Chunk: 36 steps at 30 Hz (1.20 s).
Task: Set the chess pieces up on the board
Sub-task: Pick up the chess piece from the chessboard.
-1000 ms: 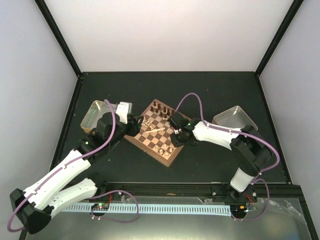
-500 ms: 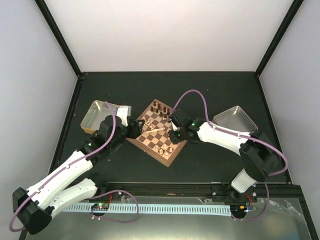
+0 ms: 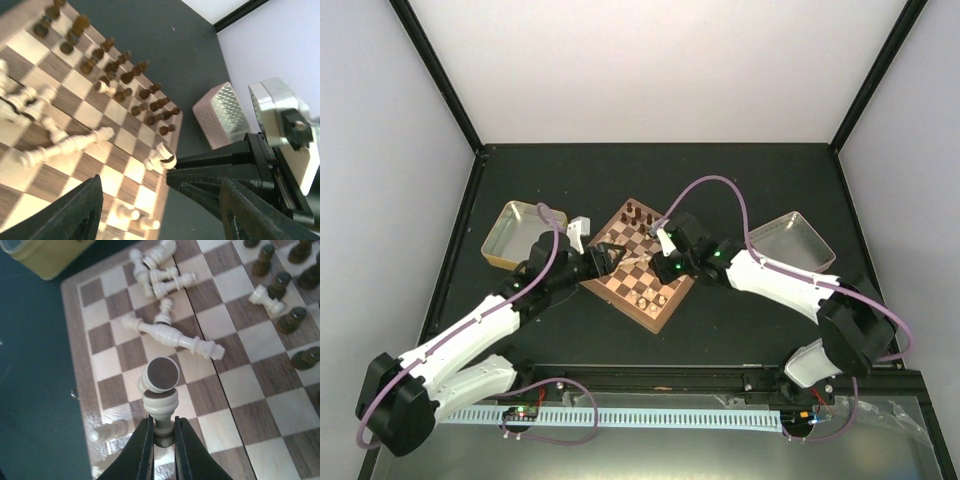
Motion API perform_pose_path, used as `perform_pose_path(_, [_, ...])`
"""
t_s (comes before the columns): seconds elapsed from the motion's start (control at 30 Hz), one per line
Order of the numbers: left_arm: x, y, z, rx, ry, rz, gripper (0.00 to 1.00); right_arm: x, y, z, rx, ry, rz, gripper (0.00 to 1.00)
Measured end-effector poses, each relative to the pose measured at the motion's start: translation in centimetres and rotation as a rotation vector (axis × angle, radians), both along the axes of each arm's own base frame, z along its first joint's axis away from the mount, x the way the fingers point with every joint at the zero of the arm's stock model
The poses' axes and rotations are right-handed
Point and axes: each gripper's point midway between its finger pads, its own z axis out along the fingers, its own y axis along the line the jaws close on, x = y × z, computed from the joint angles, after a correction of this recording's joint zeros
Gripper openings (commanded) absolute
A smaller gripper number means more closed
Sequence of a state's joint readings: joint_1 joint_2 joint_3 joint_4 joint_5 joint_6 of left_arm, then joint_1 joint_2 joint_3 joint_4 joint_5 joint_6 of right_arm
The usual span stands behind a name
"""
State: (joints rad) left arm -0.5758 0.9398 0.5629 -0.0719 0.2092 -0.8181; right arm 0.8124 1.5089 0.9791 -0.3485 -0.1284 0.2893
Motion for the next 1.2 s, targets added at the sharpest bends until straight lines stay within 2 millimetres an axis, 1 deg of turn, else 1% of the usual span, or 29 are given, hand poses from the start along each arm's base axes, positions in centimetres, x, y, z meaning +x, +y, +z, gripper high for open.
perform_pose_path(0.2, [0.3, -1.6, -0.4, -0.178, 0.103, 0.004, 0.79, -0.4, 1.3, 2.8, 0.119, -0.035, 0.047, 0.08])
perform_pose_path(0.3, [0.2, -2.0, -1.0, -0.234, 0.153, 0.011, 0.82, -0.7, 2.0, 3.9, 0.169, -0.042, 0.071, 0.09])
perform_pose_path(0.4, [0.3, -2.4, -0.7, -0.279, 0.172, 0.014, 0.82, -1.1, 2.6, 4.8, 0.22, -0.036, 0.089, 0.09])
perform_pose_path(0.47, [0.4, -2.6, -0.3, -0.304, 0.175, 0.009, 0.79, -1.4, 2.9, 5.3, 0.25, -0.03, 0.103, 0.08])
perform_pose_path(0.53, [0.4, -2.9, 0.2, -0.33, 0.173, -0.001, 0.74, -1.6, 3.3, 5.8, 0.282, -0.021, 0.112, 0.08])
perform_pose_path(0.67, [0.4, -3.2, 0.8, -0.379, 0.159, -0.012, 0.67, -1.7, 3.7, 6.5, 0.326, -0.006, 0.11, 0.08])
perform_pose_path(0.8, [0.2, -3.1, 0.6, -0.411, 0.148, -0.011, 0.65, -1.9, 4.0, 7.1, 0.378, 0.017, 0.094, 0.08])
perform_pose_path(0.93, [0.1, -3.0, 1.4, -0.447, 0.113, -0.019, 0.62, -2.1, 4.2, 7.9, 0.432, 0.037, 0.073, 0.08])
perform_pose_path(1.2, [-0.5, -2.4, 5.6, -0.539, -0.034, -0.047, 0.45, -2.2, 4.7, 10.3, 0.551, 0.06, 0.045, 0.09])
